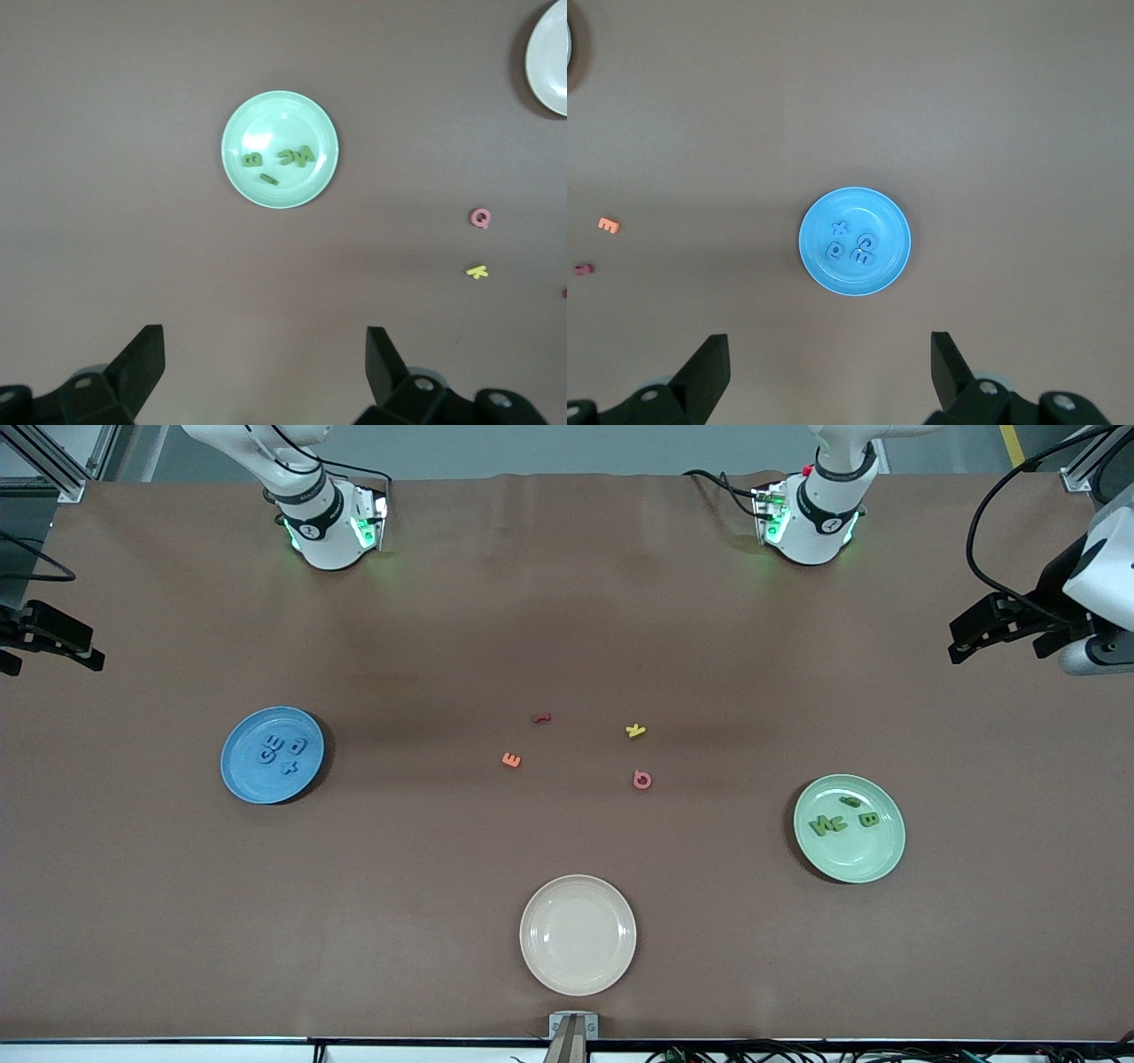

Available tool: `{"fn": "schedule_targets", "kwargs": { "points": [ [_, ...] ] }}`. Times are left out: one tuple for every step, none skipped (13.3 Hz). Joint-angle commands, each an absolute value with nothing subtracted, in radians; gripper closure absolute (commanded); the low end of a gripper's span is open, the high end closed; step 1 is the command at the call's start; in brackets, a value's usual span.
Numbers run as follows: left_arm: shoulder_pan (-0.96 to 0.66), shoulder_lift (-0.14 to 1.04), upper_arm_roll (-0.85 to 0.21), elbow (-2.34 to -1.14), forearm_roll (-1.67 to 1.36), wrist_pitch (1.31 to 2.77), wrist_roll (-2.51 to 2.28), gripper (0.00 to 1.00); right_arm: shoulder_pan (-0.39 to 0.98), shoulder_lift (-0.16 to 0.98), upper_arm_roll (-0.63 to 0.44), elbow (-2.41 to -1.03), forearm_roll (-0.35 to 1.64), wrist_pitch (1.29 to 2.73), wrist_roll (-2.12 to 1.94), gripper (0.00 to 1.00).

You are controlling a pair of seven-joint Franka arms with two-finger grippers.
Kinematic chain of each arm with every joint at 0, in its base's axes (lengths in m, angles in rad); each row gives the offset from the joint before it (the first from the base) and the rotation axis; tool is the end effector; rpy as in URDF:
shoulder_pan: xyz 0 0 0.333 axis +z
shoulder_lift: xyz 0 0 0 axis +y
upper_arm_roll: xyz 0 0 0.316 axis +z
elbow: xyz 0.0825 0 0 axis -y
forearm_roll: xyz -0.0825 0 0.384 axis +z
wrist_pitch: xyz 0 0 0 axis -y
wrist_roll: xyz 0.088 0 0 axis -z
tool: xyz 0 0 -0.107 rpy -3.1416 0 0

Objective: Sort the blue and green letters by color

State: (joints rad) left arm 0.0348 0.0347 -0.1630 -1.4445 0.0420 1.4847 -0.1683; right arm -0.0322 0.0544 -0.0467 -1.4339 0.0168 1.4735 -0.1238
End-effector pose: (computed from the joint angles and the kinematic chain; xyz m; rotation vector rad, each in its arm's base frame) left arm 0.5530 -0.0646 0.6570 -3.1059 -0.0683 -0.0174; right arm 0.5603 -0.0415 0.6497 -3.1251 -0.0726 0.0207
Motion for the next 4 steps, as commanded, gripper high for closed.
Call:
{"fn": "schedule_targets", "kwargs": {
  "points": [
    [0.04,0.014,-0.163,-1.445,0.064,1.47,-0.132,0.0,-0.028,0.067,-0.044,-1.404,0.002,1.456,-0.114,0.0],
    [0.04,0.015,-0.161,-1.44,0.063,1.471,-0.138,0.0,-0.028,0.067,-0.044,-1.404,0.002,1.454,-0.114,0.0],
    [0.04,0.017,-0.161,-1.44,0.063,1.471,-0.138,0.0,-0.028,0.067,-0.044,-1.404,0.002,1.456,-0.114,0.0],
    [0.04,0.015,-0.161,-1.44,0.064,1.47,-0.138,0.0,-0.028,0.067,-0.044,-1.404,0.002,1.454,-0.114,0.0]
  ]
}}
